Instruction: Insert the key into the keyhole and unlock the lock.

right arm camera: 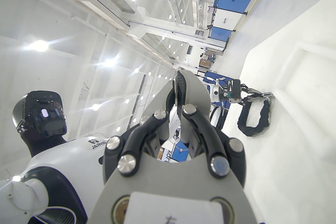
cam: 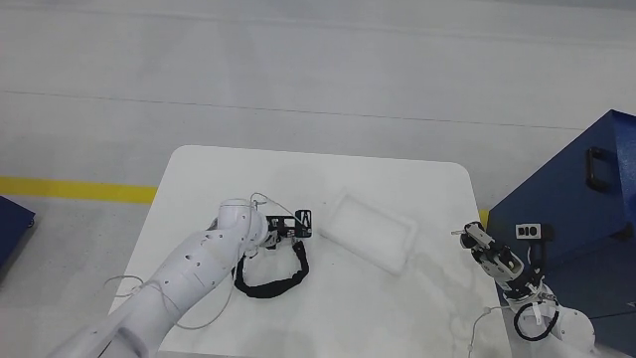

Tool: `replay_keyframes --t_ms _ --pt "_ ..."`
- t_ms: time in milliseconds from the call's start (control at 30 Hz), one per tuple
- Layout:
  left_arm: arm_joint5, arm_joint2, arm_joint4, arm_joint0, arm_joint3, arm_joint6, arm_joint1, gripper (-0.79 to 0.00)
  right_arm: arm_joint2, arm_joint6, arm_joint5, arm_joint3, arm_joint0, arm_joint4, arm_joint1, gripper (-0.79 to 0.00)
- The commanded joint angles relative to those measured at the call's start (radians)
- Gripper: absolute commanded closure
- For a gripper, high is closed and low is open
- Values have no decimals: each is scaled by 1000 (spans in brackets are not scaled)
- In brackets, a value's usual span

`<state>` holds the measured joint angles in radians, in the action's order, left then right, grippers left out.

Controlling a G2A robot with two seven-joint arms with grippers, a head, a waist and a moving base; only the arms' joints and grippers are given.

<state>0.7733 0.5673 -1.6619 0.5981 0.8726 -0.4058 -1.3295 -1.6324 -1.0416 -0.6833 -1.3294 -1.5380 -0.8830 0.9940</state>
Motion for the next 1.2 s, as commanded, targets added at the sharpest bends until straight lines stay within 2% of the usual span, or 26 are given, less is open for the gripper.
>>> replay_keyframes --t_ms 0,100,233,367,467,567,733,867,1167 --pt "1 -3 1 -5 -14 2 -6 -653 0 0 0 0 0 0 0 0" --pt "-2 -5 2 -11 -30 7 -14 -677 0 0 0 0 0 0 0 0" --pt "-4 -6 -1 -18 -45 9 -22 -662 0 0 0 0 0 0 0 0" --pt "-15 -3 -4 -22 -63 -1 -28 -573 0 0 0 0 0 0 0 0" --pt "-19 -2 -4 -24 -70 -12 -33 -459 0 0 0 0 0 0 0 0" --pt "-24 5 4 -28 -78 -9 -37 -382 0 0 0 0 0 0 0 0" --pt "-22 12 3 -31 -81 -6 -39 -329 0 0 0 0 0 0 0 0" --pt "-10 17 6 -31 -88 -3 -42 -326 0 0 0 0 0 0 0 0" --pt "6 27 12 -36 -96 -11 -48 -172 0 0 0 0 0 0 0 0"
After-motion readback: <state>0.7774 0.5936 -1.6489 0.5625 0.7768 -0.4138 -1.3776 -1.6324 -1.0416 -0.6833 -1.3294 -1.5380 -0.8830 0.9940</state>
